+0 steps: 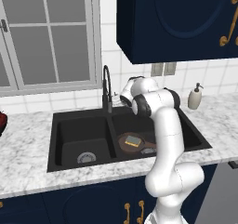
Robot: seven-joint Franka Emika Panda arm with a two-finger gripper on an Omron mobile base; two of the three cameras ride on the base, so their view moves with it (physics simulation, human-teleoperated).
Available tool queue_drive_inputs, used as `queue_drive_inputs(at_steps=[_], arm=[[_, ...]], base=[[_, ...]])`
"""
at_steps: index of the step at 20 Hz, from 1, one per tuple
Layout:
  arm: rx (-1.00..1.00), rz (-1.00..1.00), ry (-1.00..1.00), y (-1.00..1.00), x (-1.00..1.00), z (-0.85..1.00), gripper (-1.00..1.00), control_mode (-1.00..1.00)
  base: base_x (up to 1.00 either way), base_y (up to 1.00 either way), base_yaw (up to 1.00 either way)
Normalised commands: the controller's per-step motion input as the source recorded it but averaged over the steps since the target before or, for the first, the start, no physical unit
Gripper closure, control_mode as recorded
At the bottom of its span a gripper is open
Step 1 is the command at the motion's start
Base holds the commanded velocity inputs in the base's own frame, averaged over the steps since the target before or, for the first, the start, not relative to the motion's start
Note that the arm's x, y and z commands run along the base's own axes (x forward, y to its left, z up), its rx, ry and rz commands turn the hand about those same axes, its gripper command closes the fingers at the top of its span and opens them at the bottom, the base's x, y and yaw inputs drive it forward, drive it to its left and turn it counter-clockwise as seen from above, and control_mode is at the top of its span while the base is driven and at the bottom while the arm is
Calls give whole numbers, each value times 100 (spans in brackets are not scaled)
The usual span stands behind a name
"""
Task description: Pick the pan and sponge and place them into the sink. Then turn on the water.
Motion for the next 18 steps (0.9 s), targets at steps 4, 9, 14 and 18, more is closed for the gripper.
queue_drive_inputs(at_steps=[4,9,14,18], arm=[[19,0,0,-85,56,-31,100,-100],[26,0,0,-100,53,-41,100,-100],[31,0,4,-100,54,-49,100,-100],[32,3,13,-100,49,-61,100,-100]], base=[[0,0,0],[0,0,0],[0,0,0],[0,0,0]])
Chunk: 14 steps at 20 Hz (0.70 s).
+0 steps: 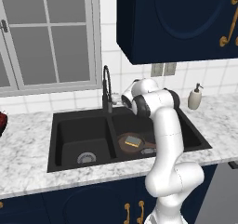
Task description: Pick the pan and sponge and place them into the sink. Then turn on the water.
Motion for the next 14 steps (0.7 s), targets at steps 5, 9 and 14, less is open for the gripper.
queue_drive_inputs(at_steps=[5,9,14], arm=[[26,6,22,-100,43,-73,100,-100],[15,1,33,-100,39,-88,100,-100],[9,0,36,-100,17,-100,100,-100]], base=[[0,0,0],[0,0,0],[0,0,0]])
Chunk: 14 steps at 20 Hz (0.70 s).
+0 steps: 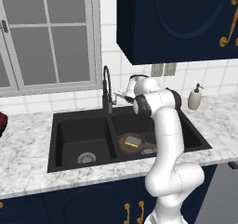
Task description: Pick the pan and sponge and place them into the sink. Then turn on the water.
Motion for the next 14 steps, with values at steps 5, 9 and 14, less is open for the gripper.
queue_drive_inputs(at_steps=[5,9,14], arm=[[-12,-11,49,-86,26,-100,100,-100],[-27,-31,52,-57,31,-100,100,-100],[-39,-37,46,-34,8,-100,100,-100]], base=[[0,0,0],[0,0,0],[0,0,0]])
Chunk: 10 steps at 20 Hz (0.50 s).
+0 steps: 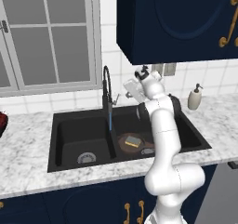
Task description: Pick the pan and sponge and place them into the sink. Then turn on the water.
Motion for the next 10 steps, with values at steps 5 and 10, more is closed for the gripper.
queue_drive_inputs(at_steps=[5,10], arm=[[-33,-24,-2,-5,-68,-100,100,-100],[-5,-1,-60,-17,-100,-100,100,-100]], base=[[0,0,0],[0,0,0]])
